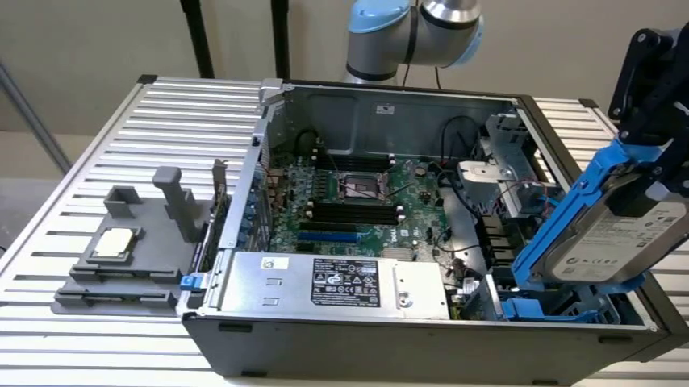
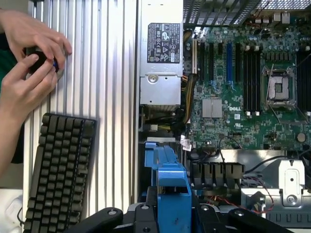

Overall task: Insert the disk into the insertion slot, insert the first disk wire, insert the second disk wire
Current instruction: 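Insert the disk into the insertion slot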

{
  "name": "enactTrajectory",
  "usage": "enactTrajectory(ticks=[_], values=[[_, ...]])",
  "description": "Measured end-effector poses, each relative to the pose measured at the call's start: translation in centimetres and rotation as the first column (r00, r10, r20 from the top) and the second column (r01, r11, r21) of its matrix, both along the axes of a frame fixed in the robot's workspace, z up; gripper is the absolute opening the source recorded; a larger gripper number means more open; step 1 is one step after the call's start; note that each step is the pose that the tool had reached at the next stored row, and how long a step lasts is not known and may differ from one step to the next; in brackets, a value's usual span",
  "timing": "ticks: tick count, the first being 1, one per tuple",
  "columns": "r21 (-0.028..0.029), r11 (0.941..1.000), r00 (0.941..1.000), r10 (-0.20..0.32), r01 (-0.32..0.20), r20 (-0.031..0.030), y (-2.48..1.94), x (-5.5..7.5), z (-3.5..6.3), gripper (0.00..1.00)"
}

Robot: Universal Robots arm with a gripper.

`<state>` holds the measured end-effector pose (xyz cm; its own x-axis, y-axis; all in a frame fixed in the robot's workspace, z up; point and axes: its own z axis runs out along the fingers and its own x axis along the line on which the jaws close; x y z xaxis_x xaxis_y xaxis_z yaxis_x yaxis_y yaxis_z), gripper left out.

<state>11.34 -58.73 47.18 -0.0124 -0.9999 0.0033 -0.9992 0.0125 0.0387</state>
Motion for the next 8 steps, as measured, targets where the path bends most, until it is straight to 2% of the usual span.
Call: enactTrajectory(ticks=[8], values=[[0.0, 1.0, 1.0, 0.007, -0.007, -0.0003, 0.33, -0.31, -1.04, 0.32]])
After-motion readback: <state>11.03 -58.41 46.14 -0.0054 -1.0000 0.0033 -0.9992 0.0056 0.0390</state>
